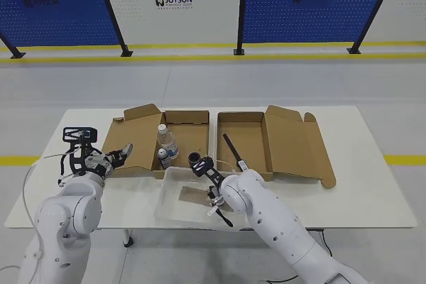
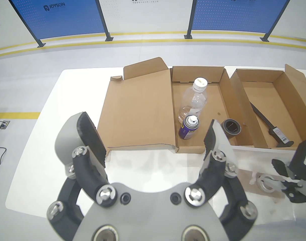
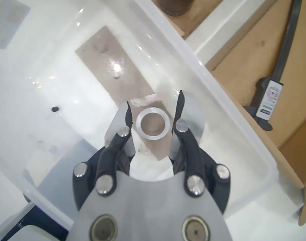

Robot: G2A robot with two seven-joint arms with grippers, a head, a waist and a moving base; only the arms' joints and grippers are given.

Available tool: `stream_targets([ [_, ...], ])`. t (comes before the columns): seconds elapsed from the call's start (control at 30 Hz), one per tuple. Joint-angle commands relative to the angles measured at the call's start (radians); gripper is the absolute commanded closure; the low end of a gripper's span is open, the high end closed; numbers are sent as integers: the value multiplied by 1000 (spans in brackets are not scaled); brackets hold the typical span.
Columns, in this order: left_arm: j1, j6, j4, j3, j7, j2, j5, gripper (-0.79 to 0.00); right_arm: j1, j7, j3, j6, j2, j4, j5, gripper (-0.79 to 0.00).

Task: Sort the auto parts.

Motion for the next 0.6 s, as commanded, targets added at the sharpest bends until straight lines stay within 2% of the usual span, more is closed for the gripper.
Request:
stream_targets([
  [0.0, 0, 0, 0, 0, 0, 0, 0, -785, 2, 1, 7, -5, 2, 7, -8, -354],
  [0.57, 0, 0, 0, 0, 0, 0, 0, -785, -11, 20, -29, -11, -17, 36, 39, -354],
])
